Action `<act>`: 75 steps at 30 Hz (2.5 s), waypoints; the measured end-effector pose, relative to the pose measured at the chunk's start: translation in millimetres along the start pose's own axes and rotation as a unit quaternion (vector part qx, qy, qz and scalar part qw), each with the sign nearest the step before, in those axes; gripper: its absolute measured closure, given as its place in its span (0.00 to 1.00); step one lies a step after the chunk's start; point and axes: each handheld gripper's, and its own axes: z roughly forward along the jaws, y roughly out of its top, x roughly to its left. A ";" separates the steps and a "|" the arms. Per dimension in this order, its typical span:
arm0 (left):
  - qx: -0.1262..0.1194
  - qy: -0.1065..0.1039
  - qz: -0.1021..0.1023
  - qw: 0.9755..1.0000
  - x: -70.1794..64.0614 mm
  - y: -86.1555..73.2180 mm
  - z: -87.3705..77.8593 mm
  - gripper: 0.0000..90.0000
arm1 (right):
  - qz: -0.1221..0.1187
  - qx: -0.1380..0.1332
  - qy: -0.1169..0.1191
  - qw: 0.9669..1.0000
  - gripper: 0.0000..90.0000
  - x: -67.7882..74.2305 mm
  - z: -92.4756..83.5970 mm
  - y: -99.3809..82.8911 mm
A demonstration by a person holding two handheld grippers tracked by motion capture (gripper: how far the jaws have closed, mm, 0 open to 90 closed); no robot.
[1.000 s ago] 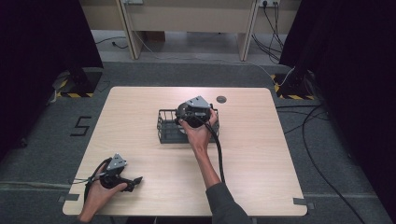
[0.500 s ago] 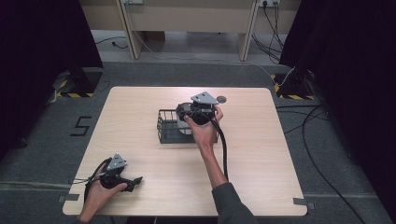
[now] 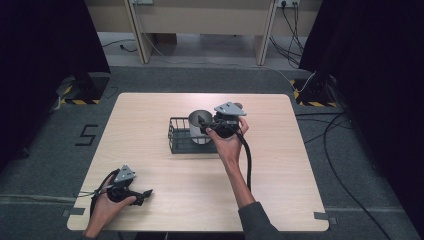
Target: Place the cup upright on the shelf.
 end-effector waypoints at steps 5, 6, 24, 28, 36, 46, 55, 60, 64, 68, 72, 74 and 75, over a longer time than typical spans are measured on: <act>0.000 0.000 0.000 1.000 -0.1 0.0 0.0 0.00 | -0.002 -0.002 0.006 1.000 0.17 -1.9 -7.3 -2.1; 0.000 0.000 0.000 1.000 -0.1 0.0 -0.1 0.00 | -0.003 -0.001 0.008 1.000 0.17 -2.4 -8.8 -2.7; -0.001 0.000 0.000 1.000 -0.1 -0.1 0.1 0.00 | -0.004 -0.001 0.019 1.000 0.17 -12.7 -36.3 -15.4; -0.001 0.000 0.000 1.000 -0.1 -0.1 0.1 0.00 | -0.004 -0.004 0.021 1.000 0.17 -14.3 -41.5 -17.6; -0.001 0.000 0.000 1.000 -0.1 -0.1 0.1 0.00 | -0.004 -0.003 0.024 1.000 0.17 -16.6 -49.8 -22.7; -0.001 0.000 0.000 1.000 -0.1 -0.1 0.1 0.00 | -0.006 -0.002 0.027 1.000 0.17 -17.1 -59.1 -31.1; -0.001 0.000 0.000 1.000 -0.1 -0.1 0.1 0.00 | 0.000 0.002 0.030 1.000 0.17 -21.1 -67.3 -43.7; -0.001 0.000 0.000 1.000 -0.1 -0.1 0.1 0.00 | 0.007 0.002 0.029 1.000 0.17 -23.6 -71.7 -50.6; -0.001 0.000 0.000 1.000 -0.1 -0.1 0.1 0.00 | 0.009 0.003 0.029 1.000 0.17 -24.1 -74.9 -55.5; 0.000 0.000 0.000 1.000 -0.1 -0.1 0.0 0.00 | 0.011 0.002 0.032 0.999 0.17 -24.4 -78.1 -60.2; 0.000 0.000 0.000 1.000 -0.1 -0.1 0.0 0.00 | 0.011 0.004 0.031 0.999 0.17 -24.7 -81.1 -64.6; 0.000 0.000 0.000 1.000 -0.1 -0.1 0.1 0.00 | 0.012 0.005 0.033 0.999 0.17 -24.0 -82.3 -67.2; 0.000 0.000 0.000 1.000 -0.1 -0.1 0.0 0.00 | 0.011 0.005 0.034 0.999 0.17 -23.7 -82.9 -68.6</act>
